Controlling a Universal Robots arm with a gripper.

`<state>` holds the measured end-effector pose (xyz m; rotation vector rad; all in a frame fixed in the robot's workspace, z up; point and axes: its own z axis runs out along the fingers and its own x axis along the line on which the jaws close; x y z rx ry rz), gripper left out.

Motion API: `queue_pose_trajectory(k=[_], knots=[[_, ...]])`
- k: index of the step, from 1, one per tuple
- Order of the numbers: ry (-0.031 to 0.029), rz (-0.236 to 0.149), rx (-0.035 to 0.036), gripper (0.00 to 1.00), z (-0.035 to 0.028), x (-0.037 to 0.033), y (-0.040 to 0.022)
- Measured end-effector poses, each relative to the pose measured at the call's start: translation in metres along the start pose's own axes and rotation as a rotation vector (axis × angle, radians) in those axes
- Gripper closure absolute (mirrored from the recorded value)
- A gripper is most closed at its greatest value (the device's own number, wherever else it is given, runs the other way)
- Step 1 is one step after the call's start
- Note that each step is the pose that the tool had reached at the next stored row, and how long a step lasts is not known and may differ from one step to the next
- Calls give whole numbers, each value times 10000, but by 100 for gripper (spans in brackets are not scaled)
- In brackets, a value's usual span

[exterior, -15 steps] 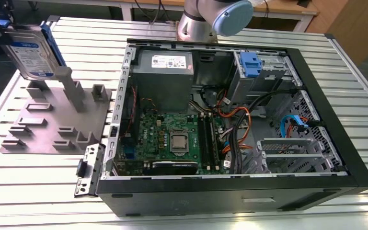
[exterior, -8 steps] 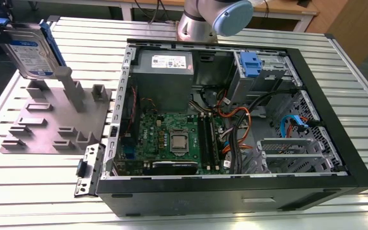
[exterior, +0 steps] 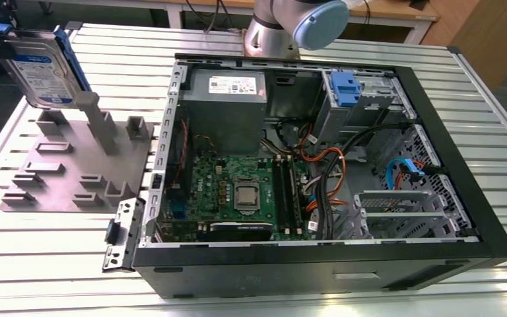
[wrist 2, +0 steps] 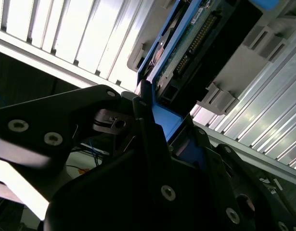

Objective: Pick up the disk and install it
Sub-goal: 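Pick up the disk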

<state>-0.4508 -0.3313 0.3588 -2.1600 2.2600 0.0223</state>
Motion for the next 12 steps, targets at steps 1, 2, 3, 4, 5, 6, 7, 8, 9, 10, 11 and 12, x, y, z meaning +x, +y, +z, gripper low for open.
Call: queue_pose_trajectory(k=[1, 2, 3, 4, 5, 6, 7, 8, 9, 10, 11, 12], knots=[[0, 0, 0, 63, -3, 0, 0], [0, 0, 0, 63, -6, 0, 0], [0, 0, 0, 63, -9, 0, 0], [0, 0, 0, 63, -12, 0, 0], [0, 0, 1, 63, -14, 0, 0], [-1, 0, 1, 63, -15, 0, 0], [-1, -1, -1, 63, -17, 0, 0], [-2, 0, -1, 63, -17, 0, 0], [-3, 0, 0, 63, -17, 0, 0], [-3, 0, 0, 63, -19, 0, 0], [-2, 0, -1, 63, -22, 0, 1], [-2, 0, -2, 63, -27, 0, 0]])
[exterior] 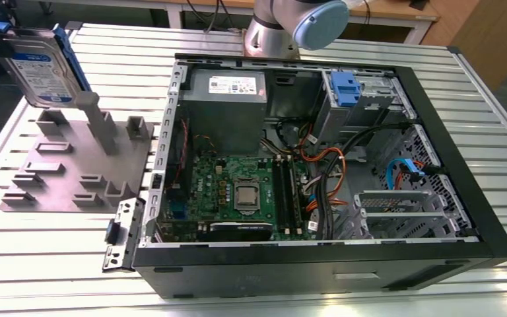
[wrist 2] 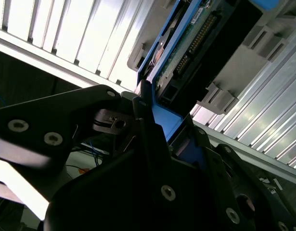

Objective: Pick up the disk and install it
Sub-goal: 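Pick up the disk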

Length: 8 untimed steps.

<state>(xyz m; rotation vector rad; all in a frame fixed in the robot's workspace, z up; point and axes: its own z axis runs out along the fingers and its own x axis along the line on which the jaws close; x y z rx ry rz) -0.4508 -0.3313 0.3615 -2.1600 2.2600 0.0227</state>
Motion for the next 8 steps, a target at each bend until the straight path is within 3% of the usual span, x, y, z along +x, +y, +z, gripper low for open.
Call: queue_pose_trajectory(k=[8], knots=[[-2, 0, 3, 63, -35, -1, 0]])
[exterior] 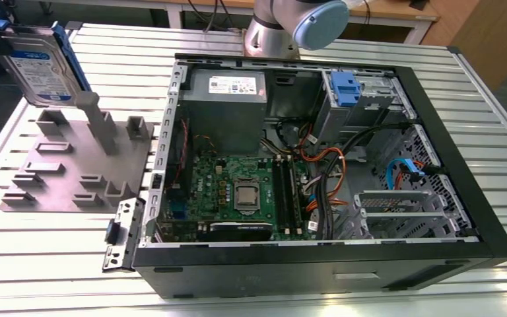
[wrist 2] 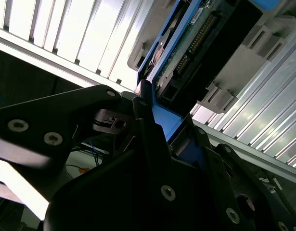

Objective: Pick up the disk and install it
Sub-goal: 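Pick up the disk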

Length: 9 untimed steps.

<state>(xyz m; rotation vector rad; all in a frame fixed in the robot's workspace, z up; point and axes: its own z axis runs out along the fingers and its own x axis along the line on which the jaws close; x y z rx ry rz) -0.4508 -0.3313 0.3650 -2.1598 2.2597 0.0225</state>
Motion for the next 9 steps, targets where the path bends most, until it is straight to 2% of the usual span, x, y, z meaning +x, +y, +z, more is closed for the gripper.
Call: queue_pose_trajectory(k=[9], knots=[[1, 0, 0, 63, -19, 0, 0]])
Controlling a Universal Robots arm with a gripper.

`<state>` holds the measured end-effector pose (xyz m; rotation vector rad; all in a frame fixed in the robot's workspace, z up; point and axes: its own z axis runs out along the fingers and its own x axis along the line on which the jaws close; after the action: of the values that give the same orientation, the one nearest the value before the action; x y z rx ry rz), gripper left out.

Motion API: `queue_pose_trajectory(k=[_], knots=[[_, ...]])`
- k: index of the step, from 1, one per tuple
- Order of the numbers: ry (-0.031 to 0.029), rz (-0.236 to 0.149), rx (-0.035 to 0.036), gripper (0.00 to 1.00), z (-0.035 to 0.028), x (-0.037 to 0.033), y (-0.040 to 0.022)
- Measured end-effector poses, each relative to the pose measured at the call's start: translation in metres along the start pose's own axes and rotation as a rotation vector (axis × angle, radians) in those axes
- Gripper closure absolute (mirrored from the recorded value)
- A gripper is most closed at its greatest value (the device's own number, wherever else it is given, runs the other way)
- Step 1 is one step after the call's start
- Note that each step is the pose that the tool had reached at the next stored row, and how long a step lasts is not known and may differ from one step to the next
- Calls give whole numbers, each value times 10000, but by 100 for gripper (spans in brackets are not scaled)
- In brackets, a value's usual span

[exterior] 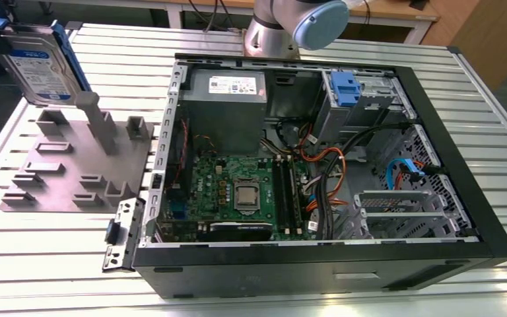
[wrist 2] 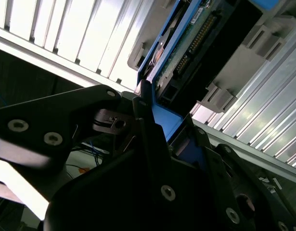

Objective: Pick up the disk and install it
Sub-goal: 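Pick up the disk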

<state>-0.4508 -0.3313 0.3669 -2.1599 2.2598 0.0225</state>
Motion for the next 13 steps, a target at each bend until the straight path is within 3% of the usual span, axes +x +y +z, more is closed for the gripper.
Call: queue_pose_trajectory(k=[13], knots=[[0, 0, -1, 63, -38, -1, 0]])
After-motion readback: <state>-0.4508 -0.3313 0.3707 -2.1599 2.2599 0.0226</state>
